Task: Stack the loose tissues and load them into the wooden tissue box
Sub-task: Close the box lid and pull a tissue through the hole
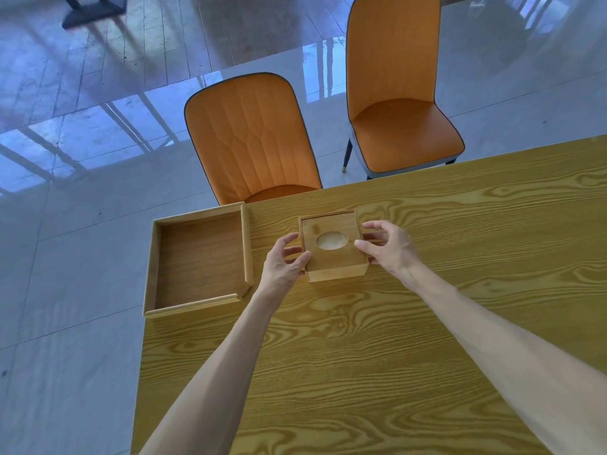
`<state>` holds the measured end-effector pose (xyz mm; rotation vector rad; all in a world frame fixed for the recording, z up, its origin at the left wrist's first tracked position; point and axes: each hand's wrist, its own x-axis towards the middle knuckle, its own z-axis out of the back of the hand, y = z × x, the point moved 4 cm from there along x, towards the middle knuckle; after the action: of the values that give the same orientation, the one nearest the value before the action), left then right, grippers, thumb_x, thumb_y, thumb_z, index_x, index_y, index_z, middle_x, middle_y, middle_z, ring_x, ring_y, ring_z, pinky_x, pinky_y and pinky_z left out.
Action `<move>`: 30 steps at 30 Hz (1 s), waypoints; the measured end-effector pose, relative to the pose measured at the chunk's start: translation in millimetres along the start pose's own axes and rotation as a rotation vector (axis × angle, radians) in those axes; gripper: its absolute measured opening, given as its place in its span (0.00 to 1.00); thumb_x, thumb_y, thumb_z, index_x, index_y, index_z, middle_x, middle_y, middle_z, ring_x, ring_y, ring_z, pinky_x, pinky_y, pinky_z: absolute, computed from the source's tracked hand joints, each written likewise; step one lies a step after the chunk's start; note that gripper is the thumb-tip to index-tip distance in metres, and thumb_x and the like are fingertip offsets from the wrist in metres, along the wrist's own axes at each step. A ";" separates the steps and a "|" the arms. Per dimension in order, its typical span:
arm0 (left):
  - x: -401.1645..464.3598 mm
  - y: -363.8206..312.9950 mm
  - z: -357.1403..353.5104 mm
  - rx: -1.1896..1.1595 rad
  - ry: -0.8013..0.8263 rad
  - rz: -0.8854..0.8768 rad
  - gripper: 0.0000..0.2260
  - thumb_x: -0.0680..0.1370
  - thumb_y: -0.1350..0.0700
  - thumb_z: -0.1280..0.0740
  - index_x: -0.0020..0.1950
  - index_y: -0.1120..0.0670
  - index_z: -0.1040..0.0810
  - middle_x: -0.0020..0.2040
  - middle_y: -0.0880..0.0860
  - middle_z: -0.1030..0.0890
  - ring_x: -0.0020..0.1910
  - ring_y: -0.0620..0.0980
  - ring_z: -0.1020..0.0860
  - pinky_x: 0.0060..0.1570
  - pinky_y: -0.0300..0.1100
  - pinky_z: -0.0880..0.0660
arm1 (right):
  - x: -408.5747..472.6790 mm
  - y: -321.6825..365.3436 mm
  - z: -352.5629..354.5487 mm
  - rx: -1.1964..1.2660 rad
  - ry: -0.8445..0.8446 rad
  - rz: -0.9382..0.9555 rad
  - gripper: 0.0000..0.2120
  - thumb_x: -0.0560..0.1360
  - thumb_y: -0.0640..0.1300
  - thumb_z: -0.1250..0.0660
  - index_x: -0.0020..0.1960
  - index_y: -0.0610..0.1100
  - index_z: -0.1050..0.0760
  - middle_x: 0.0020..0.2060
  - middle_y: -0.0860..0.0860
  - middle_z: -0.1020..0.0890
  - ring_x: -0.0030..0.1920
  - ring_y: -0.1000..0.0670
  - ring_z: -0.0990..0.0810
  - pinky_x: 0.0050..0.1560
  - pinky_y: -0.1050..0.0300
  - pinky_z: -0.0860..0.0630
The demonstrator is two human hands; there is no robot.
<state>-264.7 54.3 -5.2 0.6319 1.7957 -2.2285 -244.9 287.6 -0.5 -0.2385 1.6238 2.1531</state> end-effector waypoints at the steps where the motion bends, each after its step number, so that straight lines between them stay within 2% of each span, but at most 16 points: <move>1: 0.0 -0.7 -0.8 0.007 -0.005 -0.002 0.24 0.78 0.59 0.29 0.74 0.50 0.30 0.61 0.55 0.22 0.57 0.51 0.19 0.52 0.46 0.18 | 0.8 -0.1 0.4 -0.028 -0.003 0.014 0.21 0.72 0.43 0.24 0.62 0.47 0.24 0.54 0.47 0.17 0.50 0.48 0.16 0.47 0.47 0.16; 4: 1.2 -1.4 -3.3 0.018 -0.013 0.023 0.29 0.77 0.57 0.28 0.76 0.48 0.33 0.63 0.54 0.24 0.60 0.53 0.21 0.59 0.52 0.20 | 1.0 7.5 2.9 -0.228 -0.059 0.142 0.20 0.72 0.48 0.25 0.62 0.49 0.24 0.51 0.51 0.17 0.48 0.51 0.17 0.47 0.53 0.18; 7: 2.8 0.0 -8.2 0.034 -0.019 0.053 0.33 0.75 0.53 0.25 0.77 0.47 0.36 0.64 0.53 0.25 0.60 0.54 0.21 0.61 0.55 0.22 | -1.5 29.6 -2.7 -0.578 -0.133 0.425 0.17 0.73 0.51 0.27 0.60 0.49 0.21 0.47 0.51 0.19 0.41 0.53 0.20 0.41 0.55 0.19; 10: 4.1 1.8 -12.4 0.063 -0.044 0.050 0.35 0.73 0.51 0.23 0.76 0.46 0.36 0.64 0.53 0.24 0.59 0.54 0.21 0.59 0.55 0.22 | -2.1 52.2 -18.5 -0.784 -0.064 0.580 0.13 0.75 0.51 0.29 0.57 0.50 0.18 0.46 0.50 0.19 0.40 0.51 0.20 0.38 0.53 0.18; 13: 4.4 4.3 -13.0 0.080 -0.075 0.036 0.34 0.73 0.50 0.23 0.75 0.44 0.35 0.63 0.51 0.23 0.55 0.50 0.20 0.52 0.48 0.19 | 1.6 64.6 -35.5 -0.942 0.031 0.617 0.13 0.76 0.53 0.30 0.58 0.52 0.18 0.50 0.51 0.19 0.48 0.50 0.17 0.46 0.56 0.18; 15: 3.7 4.6 -12.5 0.095 -0.089 0.020 0.34 0.73 0.50 0.23 0.75 0.44 0.34 0.61 0.49 0.23 0.51 0.45 0.21 0.44 0.38 0.23 | 3.7 67.2 -45.9 -1.045 0.090 0.621 0.15 0.76 0.54 0.32 0.61 0.52 0.20 0.53 0.51 0.20 0.54 0.50 0.18 0.53 0.56 0.20; 17: 4.0 5.1 -12.6 0.097 -0.094 0.011 0.33 0.73 0.50 0.23 0.75 0.44 0.34 0.60 0.48 0.23 0.50 0.44 0.21 0.42 0.35 0.25 | 5.3 67.6 -53.1 -1.116 0.125 0.635 0.15 0.77 0.53 0.33 0.62 0.51 0.20 0.54 0.51 0.21 0.56 0.50 0.18 0.56 0.56 0.20; 21: 3.4 5.8 -13.2 0.097 -0.105 0.000 0.32 0.73 0.50 0.23 0.74 0.44 0.33 0.59 0.48 0.23 0.51 0.44 0.22 0.46 0.38 0.23 | 8.8 68.5 -61.3 -1.272 0.182 0.668 0.12 0.81 0.50 0.37 0.61 0.48 0.22 0.54 0.51 0.23 0.55 0.51 0.20 0.55 0.56 0.20; 24: 2.8 6.3 -14.0 0.103 -0.112 -0.012 0.32 0.73 0.50 0.24 0.74 0.44 0.33 0.59 0.48 0.23 0.49 0.41 0.23 0.42 0.35 0.25 | 10.5 68.5 -64.6 -1.313 0.210 0.677 0.05 0.80 0.40 0.37 0.55 0.43 0.24 0.50 0.49 0.20 0.48 0.50 0.19 0.48 0.57 0.19; 26: 2.6 5.9 -14.2 0.101 -0.114 -0.011 0.31 0.73 0.50 0.24 0.74 0.43 0.33 0.59 0.47 0.23 0.49 0.43 0.22 0.41 0.34 0.25 | 11.0 69.7 -66.6 -1.312 0.220 0.685 0.04 0.79 0.37 0.36 0.51 0.40 0.22 0.45 0.47 0.19 0.43 0.48 0.18 0.42 0.56 0.19; 30: 0.9 4.4 -15.1 0.098 -0.113 -0.005 0.31 0.74 0.50 0.24 0.74 0.44 0.32 0.58 0.47 0.24 0.48 0.41 0.22 0.39 0.34 0.26 | 19.2 66.0 -62.6 -1.245 0.220 0.733 0.11 0.80 0.41 0.45 0.46 0.38 0.25 0.41 0.46 0.21 0.41 0.44 0.20 0.34 0.61 0.31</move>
<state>-260.7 68.0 -12.0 0.5084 1.6445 -2.3180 -298.3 218.2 31.0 -0.2489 0.1637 3.5463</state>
